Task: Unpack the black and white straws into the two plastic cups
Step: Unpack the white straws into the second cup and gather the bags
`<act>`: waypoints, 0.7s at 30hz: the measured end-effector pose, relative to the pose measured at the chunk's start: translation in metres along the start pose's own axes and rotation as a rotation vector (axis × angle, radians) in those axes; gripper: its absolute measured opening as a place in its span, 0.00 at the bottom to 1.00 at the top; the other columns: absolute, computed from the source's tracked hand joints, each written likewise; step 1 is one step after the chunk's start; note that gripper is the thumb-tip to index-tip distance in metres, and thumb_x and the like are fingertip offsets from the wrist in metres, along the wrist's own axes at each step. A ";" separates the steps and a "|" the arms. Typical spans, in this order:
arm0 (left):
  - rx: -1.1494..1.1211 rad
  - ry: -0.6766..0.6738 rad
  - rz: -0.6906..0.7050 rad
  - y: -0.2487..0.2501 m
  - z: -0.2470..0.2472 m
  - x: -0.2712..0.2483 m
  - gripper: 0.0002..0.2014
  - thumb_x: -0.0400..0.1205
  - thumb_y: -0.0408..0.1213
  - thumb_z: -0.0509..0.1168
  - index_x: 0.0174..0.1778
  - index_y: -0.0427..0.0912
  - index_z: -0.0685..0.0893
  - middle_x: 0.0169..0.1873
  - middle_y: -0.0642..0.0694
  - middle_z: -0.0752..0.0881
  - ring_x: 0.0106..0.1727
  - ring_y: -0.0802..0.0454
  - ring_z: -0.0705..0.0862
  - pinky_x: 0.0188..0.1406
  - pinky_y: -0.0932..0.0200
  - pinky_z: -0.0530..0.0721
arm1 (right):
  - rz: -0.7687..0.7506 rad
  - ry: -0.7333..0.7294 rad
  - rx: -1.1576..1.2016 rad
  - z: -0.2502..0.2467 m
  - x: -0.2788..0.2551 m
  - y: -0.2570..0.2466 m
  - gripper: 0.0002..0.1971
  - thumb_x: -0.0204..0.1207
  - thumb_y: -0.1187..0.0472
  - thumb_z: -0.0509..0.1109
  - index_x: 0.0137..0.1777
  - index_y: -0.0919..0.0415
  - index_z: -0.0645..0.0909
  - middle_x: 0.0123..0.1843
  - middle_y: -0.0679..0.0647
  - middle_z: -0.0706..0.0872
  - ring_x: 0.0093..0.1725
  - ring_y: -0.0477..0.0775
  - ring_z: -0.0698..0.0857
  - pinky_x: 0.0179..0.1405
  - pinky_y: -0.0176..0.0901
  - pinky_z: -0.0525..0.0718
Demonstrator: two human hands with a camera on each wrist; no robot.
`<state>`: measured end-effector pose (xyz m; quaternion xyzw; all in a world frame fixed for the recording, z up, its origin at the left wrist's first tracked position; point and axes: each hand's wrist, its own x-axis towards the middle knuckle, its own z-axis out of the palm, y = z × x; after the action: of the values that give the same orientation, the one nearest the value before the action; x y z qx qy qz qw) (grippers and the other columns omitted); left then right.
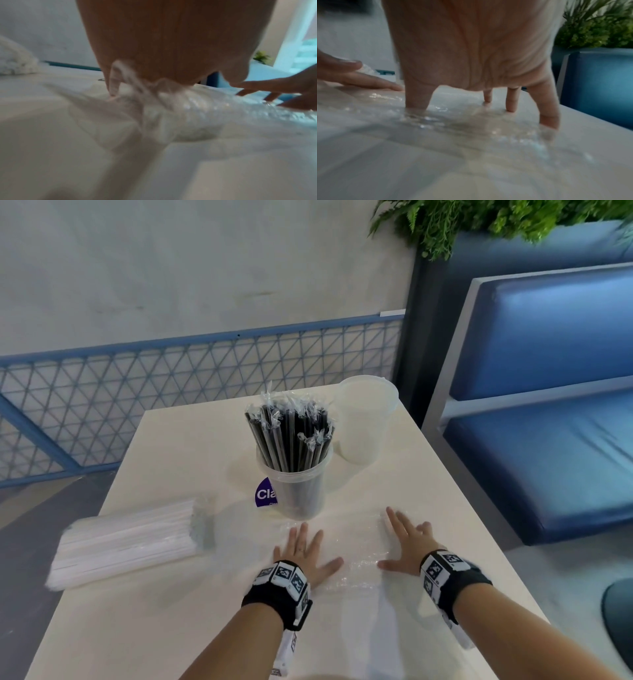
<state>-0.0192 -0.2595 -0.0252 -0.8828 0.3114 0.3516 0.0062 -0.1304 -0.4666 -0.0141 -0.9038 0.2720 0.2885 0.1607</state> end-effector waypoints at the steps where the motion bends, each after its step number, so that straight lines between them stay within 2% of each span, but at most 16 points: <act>1: 0.017 0.001 0.002 -0.003 0.000 0.001 0.41 0.78 0.67 0.47 0.80 0.54 0.34 0.79 0.48 0.26 0.81 0.47 0.28 0.80 0.37 0.39 | -0.001 0.025 -0.017 -0.004 0.000 0.001 0.60 0.62 0.27 0.67 0.76 0.41 0.22 0.84 0.45 0.41 0.78 0.65 0.53 0.67 0.66 0.76; 2: 0.051 0.000 0.012 -0.006 0.000 0.001 0.41 0.80 0.65 0.49 0.80 0.53 0.33 0.79 0.47 0.26 0.81 0.48 0.29 0.80 0.37 0.40 | 0.006 0.039 -0.035 -0.006 -0.001 0.001 0.61 0.61 0.27 0.67 0.77 0.41 0.23 0.83 0.47 0.43 0.78 0.64 0.53 0.65 0.64 0.78; 4: 0.098 -0.002 0.027 -0.013 0.002 0.000 0.45 0.78 0.64 0.53 0.79 0.52 0.30 0.78 0.46 0.24 0.80 0.48 0.28 0.80 0.37 0.39 | 0.035 0.053 -0.050 -0.009 -0.003 0.002 0.62 0.58 0.24 0.67 0.78 0.42 0.26 0.83 0.46 0.39 0.80 0.61 0.49 0.64 0.65 0.78; 6: 0.109 0.006 0.025 -0.017 0.003 -0.002 0.50 0.75 0.68 0.55 0.78 0.52 0.29 0.77 0.46 0.23 0.80 0.48 0.27 0.78 0.36 0.36 | 0.053 0.055 -0.053 -0.010 -0.003 0.005 0.63 0.56 0.22 0.65 0.79 0.42 0.27 0.83 0.45 0.31 0.82 0.60 0.40 0.66 0.71 0.74; 8: 0.110 0.013 0.027 -0.023 0.003 -0.003 0.55 0.70 0.72 0.58 0.78 0.51 0.28 0.77 0.47 0.23 0.80 0.47 0.27 0.77 0.34 0.34 | 0.052 0.024 -0.060 -0.008 -0.003 0.010 0.62 0.55 0.20 0.63 0.78 0.42 0.27 0.80 0.45 0.22 0.81 0.62 0.29 0.69 0.77 0.66; 10: 0.107 0.006 0.025 -0.030 0.002 -0.002 0.62 0.62 0.79 0.57 0.78 0.51 0.28 0.77 0.48 0.23 0.80 0.48 0.27 0.76 0.33 0.33 | 0.051 0.007 -0.028 -0.006 -0.003 0.013 0.61 0.55 0.19 0.62 0.78 0.40 0.27 0.78 0.45 0.18 0.80 0.62 0.25 0.70 0.82 0.58; 12: 0.111 -0.004 0.026 -0.035 0.001 0.000 0.71 0.46 0.86 0.48 0.78 0.50 0.26 0.76 0.51 0.21 0.80 0.50 0.26 0.75 0.32 0.32 | 0.064 0.003 0.024 -0.003 0.000 0.016 0.63 0.53 0.19 0.62 0.77 0.40 0.25 0.79 0.44 0.20 0.81 0.61 0.27 0.70 0.84 0.54; 13: 0.112 -0.008 0.027 -0.037 0.001 0.000 0.72 0.43 0.87 0.45 0.77 0.50 0.26 0.74 0.53 0.20 0.79 0.51 0.26 0.75 0.31 0.32 | 0.071 0.004 0.045 -0.002 0.002 0.017 0.65 0.51 0.18 0.62 0.77 0.42 0.24 0.79 0.44 0.21 0.81 0.60 0.28 0.71 0.84 0.53; 15: 0.114 -0.006 0.030 -0.038 0.001 -0.001 0.68 0.52 0.84 0.53 0.77 0.50 0.26 0.72 0.55 0.19 0.79 0.52 0.26 0.74 0.30 0.31 | 0.080 0.012 0.075 -0.002 0.003 0.017 0.69 0.49 0.18 0.63 0.77 0.45 0.23 0.79 0.43 0.21 0.81 0.59 0.28 0.71 0.84 0.50; 17: 0.111 0.012 0.027 -0.038 0.001 -0.002 0.65 0.60 0.78 0.60 0.78 0.50 0.26 0.75 0.53 0.21 0.80 0.52 0.27 0.73 0.30 0.31 | 0.083 0.016 0.098 -0.004 0.003 0.016 0.70 0.48 0.18 0.65 0.78 0.48 0.23 0.79 0.43 0.21 0.81 0.59 0.28 0.71 0.84 0.50; 19: 0.148 0.038 0.026 -0.037 -0.002 -0.004 0.64 0.62 0.77 0.60 0.78 0.48 0.28 0.79 0.50 0.26 0.81 0.51 0.29 0.74 0.31 0.30 | 0.091 0.005 0.106 -0.008 0.002 0.014 0.71 0.50 0.20 0.67 0.78 0.50 0.22 0.80 0.46 0.21 0.81 0.61 0.28 0.72 0.83 0.49; 21: 0.202 0.097 0.045 -0.035 -0.010 -0.009 0.62 0.64 0.76 0.59 0.80 0.45 0.34 0.82 0.46 0.36 0.83 0.49 0.37 0.75 0.34 0.29 | 0.089 0.013 0.084 -0.016 -0.005 0.007 0.69 0.55 0.23 0.68 0.78 0.54 0.23 0.81 0.51 0.24 0.82 0.63 0.31 0.75 0.77 0.50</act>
<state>0.0009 -0.2283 -0.0193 -0.8864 0.3650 0.2756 0.0720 -0.1313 -0.4775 0.0004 -0.8853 0.3246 0.2778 0.1836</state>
